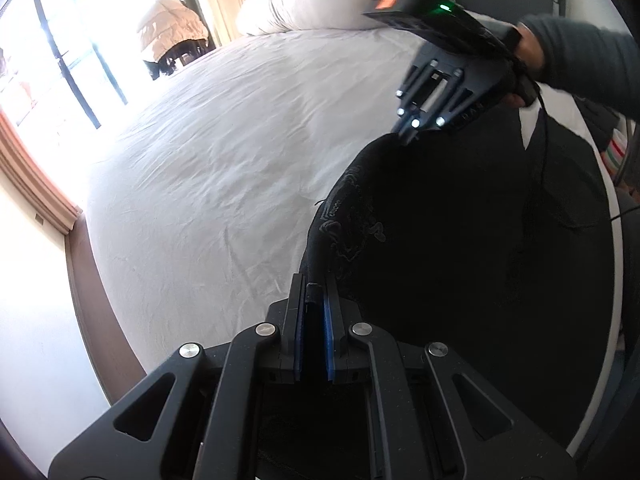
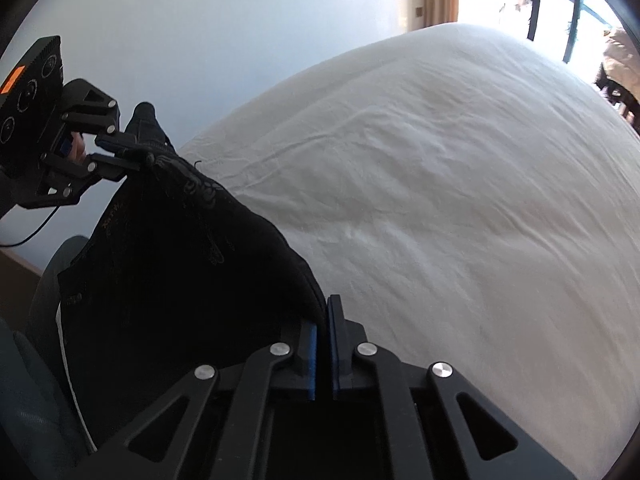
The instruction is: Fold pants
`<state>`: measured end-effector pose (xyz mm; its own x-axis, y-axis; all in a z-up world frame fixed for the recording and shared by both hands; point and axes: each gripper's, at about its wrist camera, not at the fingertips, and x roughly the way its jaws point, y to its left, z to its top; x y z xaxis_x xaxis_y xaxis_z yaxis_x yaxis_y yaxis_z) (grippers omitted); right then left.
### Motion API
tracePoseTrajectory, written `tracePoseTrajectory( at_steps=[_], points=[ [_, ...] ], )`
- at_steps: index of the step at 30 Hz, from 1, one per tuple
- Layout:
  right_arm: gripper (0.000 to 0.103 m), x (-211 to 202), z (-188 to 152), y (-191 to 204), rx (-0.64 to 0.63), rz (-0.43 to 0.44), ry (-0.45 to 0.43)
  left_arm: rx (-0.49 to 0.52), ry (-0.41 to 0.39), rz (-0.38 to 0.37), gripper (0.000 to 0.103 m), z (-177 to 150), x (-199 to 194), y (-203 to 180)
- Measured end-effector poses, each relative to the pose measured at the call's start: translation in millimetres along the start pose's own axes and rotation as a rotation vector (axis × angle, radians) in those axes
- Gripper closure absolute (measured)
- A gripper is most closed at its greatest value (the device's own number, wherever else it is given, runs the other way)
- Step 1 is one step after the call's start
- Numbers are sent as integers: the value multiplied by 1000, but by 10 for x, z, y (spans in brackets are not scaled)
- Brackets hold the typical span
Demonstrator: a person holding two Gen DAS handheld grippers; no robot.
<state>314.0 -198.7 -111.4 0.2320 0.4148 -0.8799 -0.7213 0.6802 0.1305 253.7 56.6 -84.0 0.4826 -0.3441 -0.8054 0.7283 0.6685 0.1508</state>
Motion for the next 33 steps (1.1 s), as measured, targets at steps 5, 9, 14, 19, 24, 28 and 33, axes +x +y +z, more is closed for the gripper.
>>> tracePoseTrajectory(
  at_steps=[5,9,14,19,24,28,33],
  points=[
    [99,-122,-148,428,45,-87,-68,-20,-13,-1,97,-95,-163,-301],
    [99,-207,-276,790,85,-109,-131,-28,-18,-23,97,-187,-321,-547],
    [98,-310,-553,1151,117,-111,-173,-31,-11,-30,97,-380,-528,-814],
    [98,-406,-812,1460,108,-140,-189,12,14,-19,97,-615,-638,-1144],
    [99,-402,-1135,1789,39,-210,-156,73,50,-27,97,-895,-662,-1478],
    [99,-411,-1461,1985,26,-224,-133,130,84,-52,97,-1091,-670,-1727],
    [99,-373,-1715,2423,-85,-329,-88,199,106,-68,97,-1230,-701,-1987]
  ],
)
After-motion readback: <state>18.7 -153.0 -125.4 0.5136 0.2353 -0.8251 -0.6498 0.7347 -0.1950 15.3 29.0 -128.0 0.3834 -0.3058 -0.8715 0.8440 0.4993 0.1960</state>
